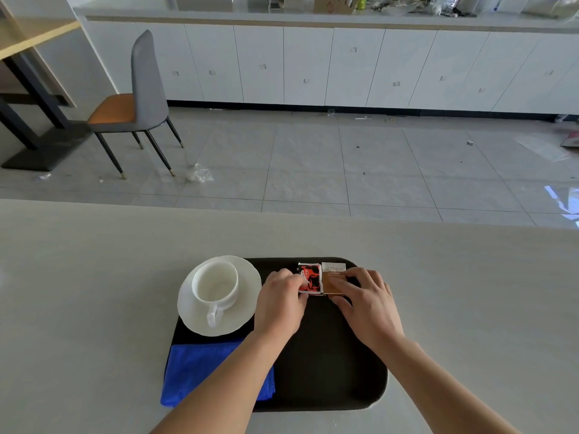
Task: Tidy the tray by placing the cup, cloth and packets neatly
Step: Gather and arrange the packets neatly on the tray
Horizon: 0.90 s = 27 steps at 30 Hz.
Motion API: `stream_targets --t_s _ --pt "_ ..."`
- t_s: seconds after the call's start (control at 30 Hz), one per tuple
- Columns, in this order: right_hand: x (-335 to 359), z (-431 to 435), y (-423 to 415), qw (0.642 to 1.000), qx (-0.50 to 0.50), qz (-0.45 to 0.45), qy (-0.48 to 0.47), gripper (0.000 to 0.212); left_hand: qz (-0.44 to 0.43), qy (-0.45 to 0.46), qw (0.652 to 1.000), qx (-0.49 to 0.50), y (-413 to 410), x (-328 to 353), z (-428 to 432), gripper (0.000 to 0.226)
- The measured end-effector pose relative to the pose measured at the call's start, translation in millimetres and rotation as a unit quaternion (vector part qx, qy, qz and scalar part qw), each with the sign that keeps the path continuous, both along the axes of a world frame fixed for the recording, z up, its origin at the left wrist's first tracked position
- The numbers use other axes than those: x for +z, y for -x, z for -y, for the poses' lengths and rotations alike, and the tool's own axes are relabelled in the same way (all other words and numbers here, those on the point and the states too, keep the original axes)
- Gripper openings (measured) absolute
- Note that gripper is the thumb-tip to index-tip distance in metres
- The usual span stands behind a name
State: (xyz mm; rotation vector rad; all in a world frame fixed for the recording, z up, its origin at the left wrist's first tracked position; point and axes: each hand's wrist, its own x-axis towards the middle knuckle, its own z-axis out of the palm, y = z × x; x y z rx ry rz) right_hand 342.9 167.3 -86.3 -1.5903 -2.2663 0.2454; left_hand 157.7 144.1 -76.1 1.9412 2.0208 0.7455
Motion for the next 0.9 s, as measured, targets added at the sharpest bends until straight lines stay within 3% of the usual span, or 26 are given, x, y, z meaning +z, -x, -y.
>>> stream_targets --t_s 0.17,0.4,0.7,0.9 --pt "-4 0 -1 1.000 -0.005 0.001 -0.026 0.017 0.000 0.003 1.000 0.001 0 0 0 0.019" --pt "0 -4 2 0.999 0.015 0.036 0.014 0.037 -0.003 0.000 1.000 0.004 0 0 0 0.019" --pt "-8 -11 -1 0.998 0.009 0.055 -0.044 0.022 -0.001 0.000 1.000 0.006 0 -2 -2 0.017" --pt "-4 -13 4 0.998 0.002 0.055 -0.027 0.018 -0.004 -0.002 1.000 0.004 0 -3 -2 0.017"
